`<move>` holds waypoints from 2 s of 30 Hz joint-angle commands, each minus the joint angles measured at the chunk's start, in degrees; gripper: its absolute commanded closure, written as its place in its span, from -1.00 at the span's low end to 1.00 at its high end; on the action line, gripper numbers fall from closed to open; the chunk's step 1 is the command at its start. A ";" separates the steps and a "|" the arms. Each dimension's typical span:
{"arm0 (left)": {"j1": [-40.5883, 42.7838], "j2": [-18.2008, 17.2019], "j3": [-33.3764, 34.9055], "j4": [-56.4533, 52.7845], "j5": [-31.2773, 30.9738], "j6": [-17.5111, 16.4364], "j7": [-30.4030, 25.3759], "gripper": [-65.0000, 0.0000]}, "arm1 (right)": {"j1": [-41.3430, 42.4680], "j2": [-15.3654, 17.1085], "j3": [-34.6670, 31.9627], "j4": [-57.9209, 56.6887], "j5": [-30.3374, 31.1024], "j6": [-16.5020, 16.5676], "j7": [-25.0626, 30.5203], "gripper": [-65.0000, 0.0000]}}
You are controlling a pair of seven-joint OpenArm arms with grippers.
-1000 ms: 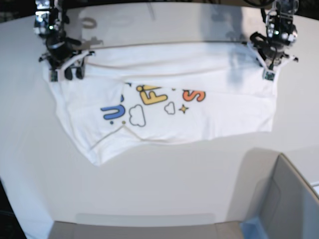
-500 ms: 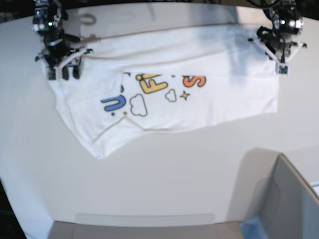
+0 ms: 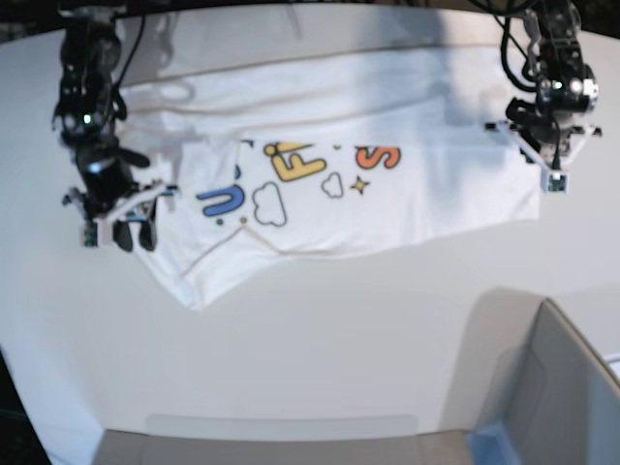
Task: Layout the t-shirt on the table in an organized manner, then fold the t-shirt properly
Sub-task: 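Move the right gripper down to the shirt's hem corner and grasp it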
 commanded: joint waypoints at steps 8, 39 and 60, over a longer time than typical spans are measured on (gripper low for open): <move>-0.32 -0.44 -0.22 0.90 0.31 0.05 -0.41 0.89 | 12.75 -4.21 -0.29 -12.46 10.52 -0.67 -3.38 0.31; -1.82 -0.44 -0.13 0.72 0.31 0.05 -0.41 0.89 | 22.07 -10.19 -3.28 -32.59 10.52 -5.07 2.95 0.31; -6.30 -0.44 -0.39 0.46 0.22 0.14 -1.12 0.82 | 23.47 -11.86 -3.28 -37.87 10.52 -5.16 6.38 0.31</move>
